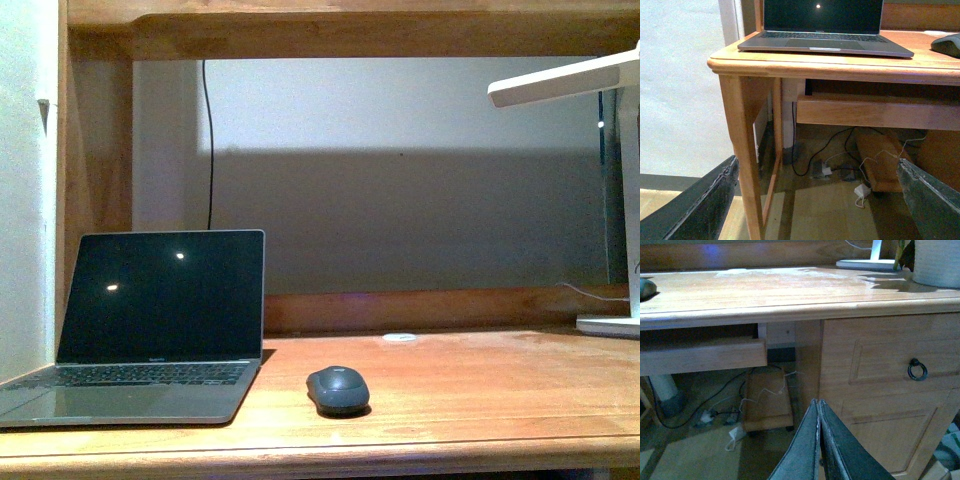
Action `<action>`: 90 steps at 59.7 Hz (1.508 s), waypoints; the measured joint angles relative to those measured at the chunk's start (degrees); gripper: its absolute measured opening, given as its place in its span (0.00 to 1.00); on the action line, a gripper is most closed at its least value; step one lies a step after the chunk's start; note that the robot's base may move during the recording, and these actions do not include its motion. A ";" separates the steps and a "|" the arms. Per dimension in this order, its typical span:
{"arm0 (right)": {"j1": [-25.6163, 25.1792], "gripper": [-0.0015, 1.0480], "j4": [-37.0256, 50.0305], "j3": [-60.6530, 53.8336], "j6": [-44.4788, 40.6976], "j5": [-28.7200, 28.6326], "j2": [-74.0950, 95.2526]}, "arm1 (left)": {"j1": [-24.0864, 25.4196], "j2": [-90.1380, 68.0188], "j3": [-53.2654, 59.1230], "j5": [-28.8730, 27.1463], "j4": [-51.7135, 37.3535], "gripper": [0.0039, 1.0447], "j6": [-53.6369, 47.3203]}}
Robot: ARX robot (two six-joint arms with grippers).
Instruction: Place mouse
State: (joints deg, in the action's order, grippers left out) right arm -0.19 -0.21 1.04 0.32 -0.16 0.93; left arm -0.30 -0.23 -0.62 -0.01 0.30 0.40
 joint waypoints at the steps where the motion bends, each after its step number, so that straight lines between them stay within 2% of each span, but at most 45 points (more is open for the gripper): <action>1: 0.00 0.03 -0.04 -0.15 0.00 -0.09 -0.28 | 0.00 0.00 0.00 0.00 0.00 0.93 0.00; 9: 0.00 0.03 0.04 -0.15 -0.07 -0.09 -0.50 | 0.00 0.00 0.00 0.00 0.00 0.93 -0.02; 11: 0.00 0.07 0.07 -0.15 -0.11 -0.02 -0.55 | 0.00 0.00 0.00 0.00 0.00 0.93 0.00; 15: 0.00 0.19 0.07 -0.15 -0.13 -0.02 -0.57 | 0.00 0.00 0.00 0.00 0.00 0.93 -0.02; 16: 0.00 0.26 0.07 -0.15 -0.13 -0.04 -0.57 | 0.00 0.00 0.00 0.00 0.00 0.93 0.00; 19: 0.00 0.35 0.07 -0.15 -0.13 -0.02 -0.59 | 0.00 0.00 0.00 0.00 0.00 0.93 0.00; 34: 0.00 0.77 0.07 -0.15 -0.13 -0.02 -0.61 | 0.00 0.00 0.00 0.00 0.00 0.93 0.00; 41: 0.00 0.94 0.07 -0.15 -0.11 -0.02 -0.61 | 0.00 0.00 0.00 0.00 0.00 0.93 -0.02; 90: 0.00 0.93 0.07 -0.15 -0.13 -0.02 -0.61 | 0.00 0.00 0.00 0.00 0.00 0.93 -0.02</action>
State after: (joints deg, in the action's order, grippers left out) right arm -0.19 -0.14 0.89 0.19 -0.19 0.32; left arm -0.30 -0.23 -0.62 -0.01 0.30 0.38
